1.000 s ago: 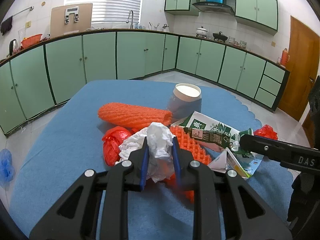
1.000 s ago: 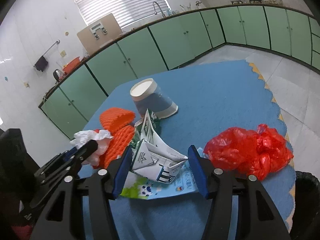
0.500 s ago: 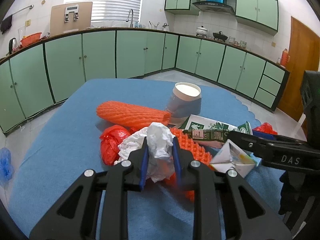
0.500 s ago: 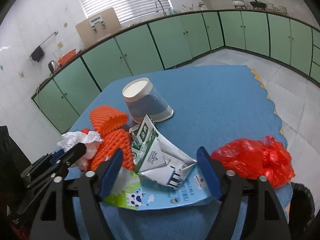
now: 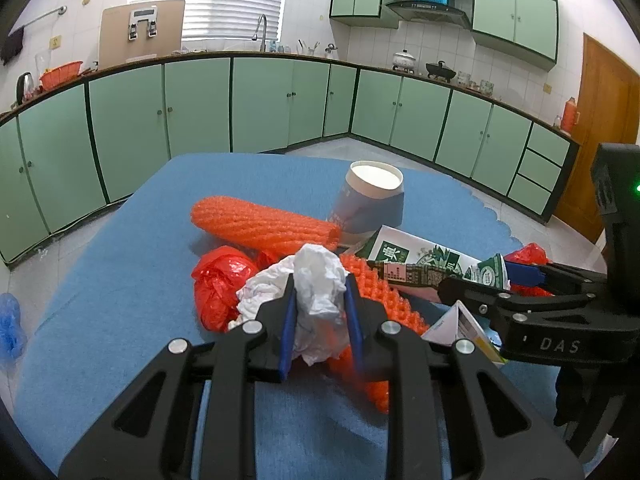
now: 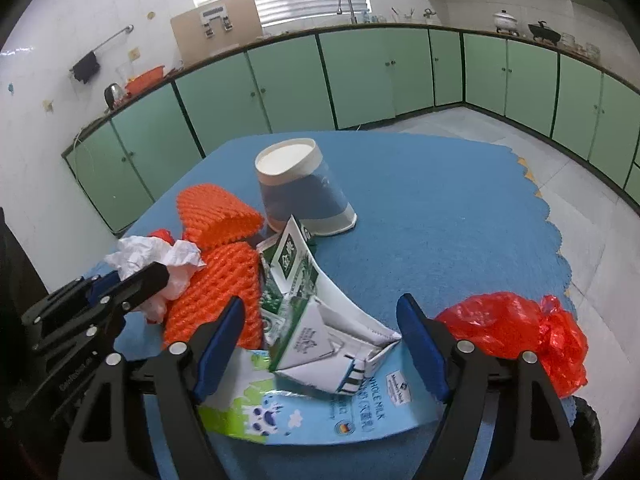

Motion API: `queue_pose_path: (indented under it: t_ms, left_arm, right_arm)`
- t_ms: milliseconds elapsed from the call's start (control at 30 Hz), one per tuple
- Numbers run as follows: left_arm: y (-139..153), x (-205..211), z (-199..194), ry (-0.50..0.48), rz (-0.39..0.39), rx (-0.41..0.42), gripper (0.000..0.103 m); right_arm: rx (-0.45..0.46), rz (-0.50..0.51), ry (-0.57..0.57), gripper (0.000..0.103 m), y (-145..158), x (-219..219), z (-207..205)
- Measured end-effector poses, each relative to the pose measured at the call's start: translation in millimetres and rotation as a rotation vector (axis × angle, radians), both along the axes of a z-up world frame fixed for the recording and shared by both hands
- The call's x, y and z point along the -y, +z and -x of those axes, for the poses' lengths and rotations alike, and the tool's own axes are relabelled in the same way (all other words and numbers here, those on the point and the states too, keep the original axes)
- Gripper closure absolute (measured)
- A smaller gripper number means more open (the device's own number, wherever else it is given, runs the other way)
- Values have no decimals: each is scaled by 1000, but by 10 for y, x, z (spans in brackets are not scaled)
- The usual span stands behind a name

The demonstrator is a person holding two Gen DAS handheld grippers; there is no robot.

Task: Collect trash
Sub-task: 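Grasp the green-white milk carton with the right gripper while the left gripper holds the tissue, then carry the tissue and green-white carton over the black bin and open both grippers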

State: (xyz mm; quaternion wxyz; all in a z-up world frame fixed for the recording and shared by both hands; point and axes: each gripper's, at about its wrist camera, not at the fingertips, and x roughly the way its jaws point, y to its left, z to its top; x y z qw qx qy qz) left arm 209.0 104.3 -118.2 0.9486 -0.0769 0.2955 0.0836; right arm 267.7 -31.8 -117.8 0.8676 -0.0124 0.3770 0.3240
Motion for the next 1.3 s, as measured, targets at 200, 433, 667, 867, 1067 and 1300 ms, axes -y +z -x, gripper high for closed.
queue_pose_path:
  t_ms: [200, 433, 667, 867, 1067, 1300]
  left_arm:
    - [-2, -32, 2, 3, 5, -1, 82]
    - [10, -35, 6, 2, 5, 2, 82]
    - [86, -23, 47, -1, 8, 19, 82]
    - [159, 41, 108, -18, 6, 35, 82]
    - [235, 177, 183, -51, 6, 47, 82]
    - [234, 292, 252, -73, 1, 44, 82]
  right_arm:
    - [16, 34, -7, 39, -10, -6, -3]
    - [43, 2, -9, 56, 92, 94, 120]
    - [69, 26, 5, 64, 208, 162, 310]
    - [68, -1, -14, 64, 314, 338, 498]
    - [50, 5, -9, 65, 332, 472, 690]
    - [-2, 94, 22, 61, 111, 417, 747]
